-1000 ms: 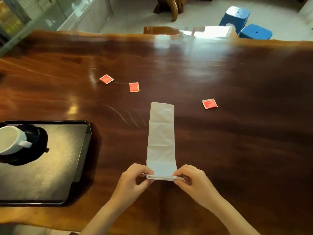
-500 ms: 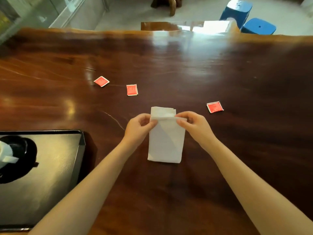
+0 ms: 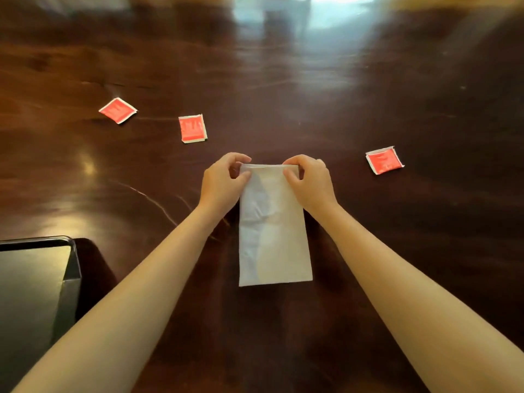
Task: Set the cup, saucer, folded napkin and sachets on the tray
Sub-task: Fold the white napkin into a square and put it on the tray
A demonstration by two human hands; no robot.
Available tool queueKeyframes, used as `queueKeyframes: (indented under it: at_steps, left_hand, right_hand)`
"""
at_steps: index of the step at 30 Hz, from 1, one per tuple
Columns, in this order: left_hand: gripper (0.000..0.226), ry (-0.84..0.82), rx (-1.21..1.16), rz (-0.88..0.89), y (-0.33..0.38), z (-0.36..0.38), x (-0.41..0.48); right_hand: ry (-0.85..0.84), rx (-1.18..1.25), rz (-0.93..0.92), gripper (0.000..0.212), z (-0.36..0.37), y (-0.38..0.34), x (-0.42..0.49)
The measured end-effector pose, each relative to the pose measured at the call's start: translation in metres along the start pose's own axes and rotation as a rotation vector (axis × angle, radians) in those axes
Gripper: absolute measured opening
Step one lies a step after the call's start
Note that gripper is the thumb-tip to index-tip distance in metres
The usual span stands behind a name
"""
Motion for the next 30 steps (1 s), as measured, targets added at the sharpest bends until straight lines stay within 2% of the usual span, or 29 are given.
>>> queueKeyframes:
  at_steps: [7, 12, 16, 20, 22, 24, 26, 28, 30]
  left_hand:
    - [0.020, 0.148, 0.136, 0.243, 0.007, 0.008, 0.001]
    - [0.019, 0.130, 0.246, 0.303, 0.007, 0.016, 0.012]
    - [0.028, 0.110, 0.306, 0.318, 0.009, 0.018, 0.009]
    - [0.038, 0.204, 0.279, 0.280, 0.018, -0.002, -0.033]
    - [0.043, 0.231, 0.312, 0.276, 0.015, -0.003, -0.078]
    - [0.046, 0.204, 0.428, 0.300, 0.006, 0.014, -0.120]
    - [0.054, 0.159, 0.596, 0.261, -0.014, 0.038, -0.136]
    - [0.064, 0.143, 0.728, 0.165, -0.036, 0.051, -0.130]
    - [0.070, 0.145, 0.780, 0.132, -0.050, 0.057, -0.121]
  right_hand:
    - [0.243, -0.187, -0.153, 0.014, -0.002, -0.006, -0.007]
    - [0.213, -0.235, -0.180, 0.016, 0.000, 0.000, -0.005]
    - [0.152, -0.308, -0.227, 0.021, 0.001, 0.000, -0.002]
    - [0.186, -0.062, -0.096, 0.035, -0.022, -0.002, -0.008]
    - [0.211, -0.025, -0.149, 0.039, -0.032, -0.018, -0.026]
    - [0.089, -0.098, -0.339, 0.043, -0.019, -0.040, -0.043]
    - [-0.176, -0.222, -0.534, 0.048, 0.013, -0.048, -0.055]
    - [-0.429, -0.351, -0.599, 0.053, 0.037, -0.039, -0.053]
    - [-0.531, -0.477, -0.592, 0.060, 0.042, -0.024, -0.041]
Point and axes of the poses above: each hand's wrist, its own x-axis towards the middle knuckle, its own z-axis out of the palm, y = z × x, the point moved 7 cm from there along x, towards the middle knuckle, and after that the axes turned 15 degrees about -z, right-handed, at the moved point
